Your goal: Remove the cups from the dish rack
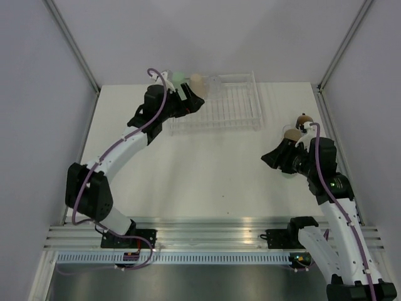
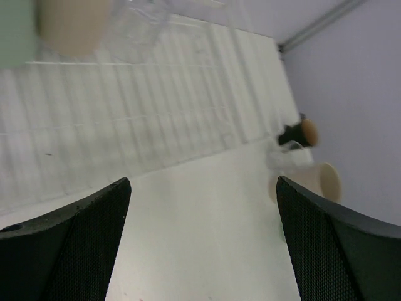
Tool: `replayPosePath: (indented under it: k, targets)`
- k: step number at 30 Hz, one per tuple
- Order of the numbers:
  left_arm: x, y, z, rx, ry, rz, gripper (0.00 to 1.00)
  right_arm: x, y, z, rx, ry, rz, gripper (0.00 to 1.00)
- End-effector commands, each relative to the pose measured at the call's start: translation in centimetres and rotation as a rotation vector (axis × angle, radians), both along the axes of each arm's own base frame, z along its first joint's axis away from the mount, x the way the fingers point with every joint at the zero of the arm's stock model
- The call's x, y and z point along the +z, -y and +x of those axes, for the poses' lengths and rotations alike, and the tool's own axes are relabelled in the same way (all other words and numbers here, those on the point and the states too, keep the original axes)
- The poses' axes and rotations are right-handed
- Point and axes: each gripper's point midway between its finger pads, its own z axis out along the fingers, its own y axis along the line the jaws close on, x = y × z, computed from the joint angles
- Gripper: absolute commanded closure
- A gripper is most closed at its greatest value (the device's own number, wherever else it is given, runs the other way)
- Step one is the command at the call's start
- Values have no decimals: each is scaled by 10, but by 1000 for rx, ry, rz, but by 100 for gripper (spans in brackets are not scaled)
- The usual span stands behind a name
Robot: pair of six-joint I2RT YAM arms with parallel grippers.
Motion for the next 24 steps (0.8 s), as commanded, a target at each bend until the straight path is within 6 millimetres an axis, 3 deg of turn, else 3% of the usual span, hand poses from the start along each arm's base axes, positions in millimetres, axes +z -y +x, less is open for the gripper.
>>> replayPosePath:
  k: [1,4,8,12,15,16,18,19,24]
  targets:
    - [-18,-43,51,257,0,250,0,-2,-16,-4,79,29,15,37]
    - [-26,-60,83,380,-15,366,0,-6,-22,-8,111,30,18,35]
    - [-28,-59,121,432,9,435,0,-12,-25,-10,141,22,-1,35]
    - [-36,-57,146,452,3,498,0,-21,-29,-12,170,6,-7,34]
    - [-32,-57,160,474,26,521,0,-30,-31,-13,183,-10,-9,32]
    - [-44,-57,166,474,19,550,0,-31,-33,-13,189,-11,-8,31]
    - [-40,-60,175,503,32,568,0,-35,-35,-14,198,-20,-10,30]
    - [-52,-61,179,501,20,597,0,-34,-36,-15,200,-17,-11,30]
    - [-62,-65,194,528,28,649,0,-32,-37,-14,208,-9,-22,28]
